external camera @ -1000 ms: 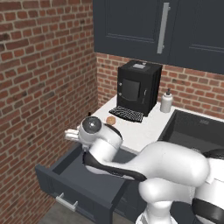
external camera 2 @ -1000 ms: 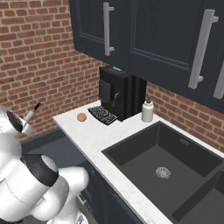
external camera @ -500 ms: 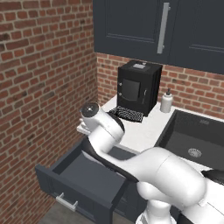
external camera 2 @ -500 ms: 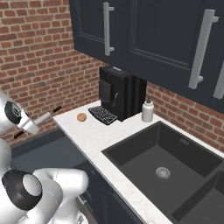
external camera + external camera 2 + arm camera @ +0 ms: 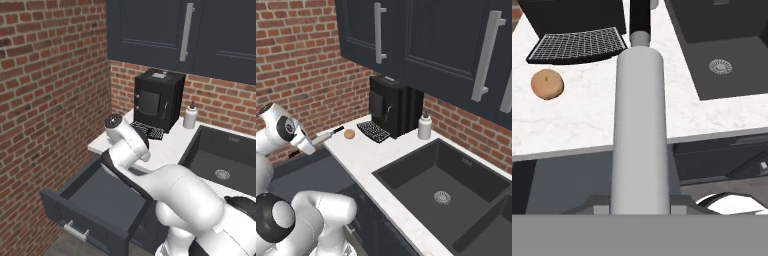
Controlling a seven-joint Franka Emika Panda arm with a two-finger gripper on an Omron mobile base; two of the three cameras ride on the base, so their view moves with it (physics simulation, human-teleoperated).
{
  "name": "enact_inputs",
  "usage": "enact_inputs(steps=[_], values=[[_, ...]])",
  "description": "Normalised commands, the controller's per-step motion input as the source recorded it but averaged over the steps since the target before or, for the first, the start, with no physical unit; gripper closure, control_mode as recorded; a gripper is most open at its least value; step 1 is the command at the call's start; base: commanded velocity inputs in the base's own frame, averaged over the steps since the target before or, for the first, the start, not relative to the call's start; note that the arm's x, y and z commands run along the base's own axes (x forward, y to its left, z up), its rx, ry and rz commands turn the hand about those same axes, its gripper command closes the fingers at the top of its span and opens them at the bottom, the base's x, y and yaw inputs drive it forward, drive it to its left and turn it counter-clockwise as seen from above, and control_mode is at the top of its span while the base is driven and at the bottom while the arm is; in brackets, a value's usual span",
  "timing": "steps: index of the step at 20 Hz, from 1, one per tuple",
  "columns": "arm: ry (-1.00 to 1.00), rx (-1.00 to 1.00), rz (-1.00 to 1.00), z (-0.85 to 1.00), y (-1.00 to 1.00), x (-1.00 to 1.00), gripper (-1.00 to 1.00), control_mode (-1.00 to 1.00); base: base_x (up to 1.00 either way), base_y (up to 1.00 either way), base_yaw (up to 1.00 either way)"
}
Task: Pick the rolling pin from the drawer and place it on the counter.
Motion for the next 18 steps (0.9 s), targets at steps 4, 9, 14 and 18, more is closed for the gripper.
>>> enact_inputs(steps=[4, 9, 14, 18], values=[[0.03, 0.00, -0.14, -0.46, -0.38, 0.34, 1.00, -1.00, 0.00, 0.00, 0.00], [0.10, 0.00, -0.12, -0.22, -0.62, 0.66, 1.00, -1.00, 0.00, 0.00, 0.00], [0.13, 0.00, -0.09, -0.17, -0.54, 0.76, 1.00, -1.00, 0.00, 0.00, 0.00], [0.10, 0.00, -0.04, -0.28, -0.38, 0.61, 1.00, -1.00, 0.00, 0.00, 0.00]])
